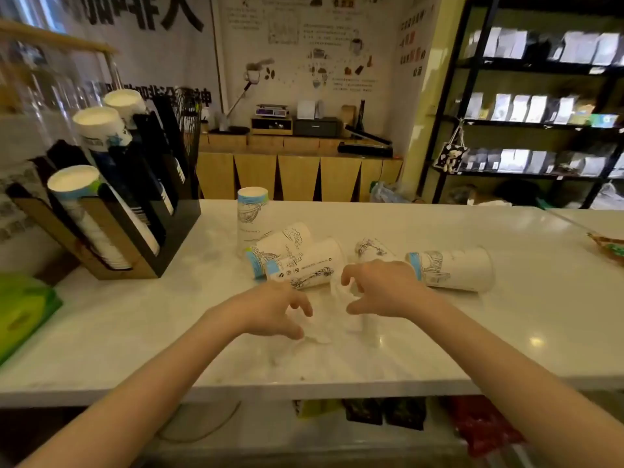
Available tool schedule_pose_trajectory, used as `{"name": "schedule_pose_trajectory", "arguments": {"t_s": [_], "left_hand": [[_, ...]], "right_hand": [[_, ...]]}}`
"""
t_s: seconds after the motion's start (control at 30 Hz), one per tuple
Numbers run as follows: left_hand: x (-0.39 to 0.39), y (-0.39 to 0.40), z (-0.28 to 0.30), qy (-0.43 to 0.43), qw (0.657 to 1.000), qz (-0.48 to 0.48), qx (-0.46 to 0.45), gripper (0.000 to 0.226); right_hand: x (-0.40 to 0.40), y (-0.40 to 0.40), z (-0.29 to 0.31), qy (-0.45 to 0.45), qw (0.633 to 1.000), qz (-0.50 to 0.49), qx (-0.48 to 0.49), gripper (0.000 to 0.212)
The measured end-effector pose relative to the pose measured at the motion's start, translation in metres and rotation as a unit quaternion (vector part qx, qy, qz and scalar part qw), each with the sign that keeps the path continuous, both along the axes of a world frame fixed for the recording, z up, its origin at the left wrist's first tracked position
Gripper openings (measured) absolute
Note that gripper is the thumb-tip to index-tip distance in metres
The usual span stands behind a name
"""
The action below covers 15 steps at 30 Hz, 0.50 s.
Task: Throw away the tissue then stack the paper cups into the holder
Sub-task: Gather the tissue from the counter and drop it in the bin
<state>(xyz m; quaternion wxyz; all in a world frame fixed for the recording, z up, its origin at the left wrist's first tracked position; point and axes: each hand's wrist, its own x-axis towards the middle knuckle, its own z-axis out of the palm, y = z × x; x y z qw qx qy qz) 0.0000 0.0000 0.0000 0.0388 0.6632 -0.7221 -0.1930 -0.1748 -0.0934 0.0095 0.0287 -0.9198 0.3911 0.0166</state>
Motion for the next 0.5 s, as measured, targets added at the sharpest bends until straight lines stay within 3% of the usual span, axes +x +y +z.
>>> {"name": "schedule_pose_trajectory", "arguments": {"t_s": [0.07, 0.17, 0.27, 0.5], "left_hand": [[0.002, 0.001, -0.006, -0.057, 0.998, -0.002, -0.001, 0.042], [0.006, 0.005, -0.019, -0.087, 0.996, -0.005, -0.013, 0.042], [0.009, 0.007, -0.028, -0.079, 0.995, -0.009, -0.063, 0.035], [0.007, 0.032, -0.031, 0.036, 0.981, 0.020, -0.190, 0.025]], "right_hand": [[0.006, 0.003, -0.007, 0.025, 0.999, 0.003, -0.047, 0.048], [0.012, 0.006, -0.024, 0.044, 0.999, -0.002, -0.003, 0.048], [0.012, 0.003, -0.035, 0.002, 0.998, 0.013, 0.063, 0.043], [0.002, 0.020, -0.032, -0.157, 0.983, 0.069, 0.064, 0.032]]}}
